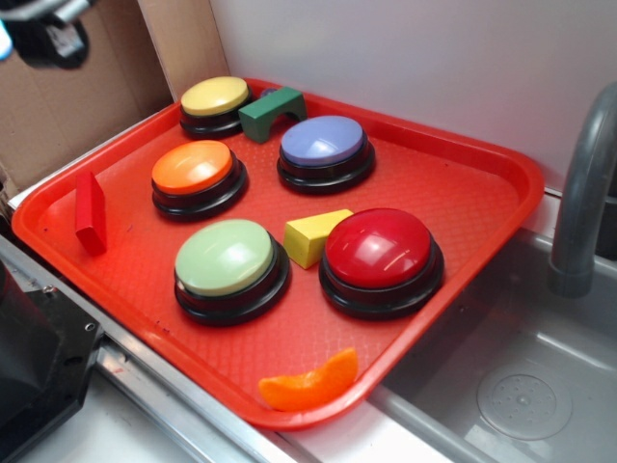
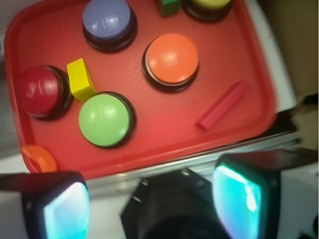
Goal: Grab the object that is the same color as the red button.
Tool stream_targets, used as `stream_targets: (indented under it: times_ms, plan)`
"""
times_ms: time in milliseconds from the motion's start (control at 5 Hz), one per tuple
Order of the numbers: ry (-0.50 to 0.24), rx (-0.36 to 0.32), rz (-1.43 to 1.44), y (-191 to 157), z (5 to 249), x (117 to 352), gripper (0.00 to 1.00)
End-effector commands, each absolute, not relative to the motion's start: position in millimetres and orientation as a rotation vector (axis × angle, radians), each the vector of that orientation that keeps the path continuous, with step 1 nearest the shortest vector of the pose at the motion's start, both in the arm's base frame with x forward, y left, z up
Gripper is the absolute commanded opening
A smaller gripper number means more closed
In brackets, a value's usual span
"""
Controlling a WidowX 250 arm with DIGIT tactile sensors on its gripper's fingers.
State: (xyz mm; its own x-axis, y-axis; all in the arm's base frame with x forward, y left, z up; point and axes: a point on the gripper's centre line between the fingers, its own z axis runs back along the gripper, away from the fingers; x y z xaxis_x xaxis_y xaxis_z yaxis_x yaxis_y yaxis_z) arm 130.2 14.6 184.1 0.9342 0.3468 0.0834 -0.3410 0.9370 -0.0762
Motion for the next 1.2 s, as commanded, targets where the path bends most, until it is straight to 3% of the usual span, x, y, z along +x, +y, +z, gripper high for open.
stream_targets:
  times_ms: [0, 200, 1000]
  plan:
    - [-0.161, -0.071, 0.562, 56, 129, 142, 1.0]
    - [-0.15, -0.038, 0.608, 77, 98, 144, 1.0]
    - [-0.06, 0.007, 0.684, 112, 26, 150, 1.0]
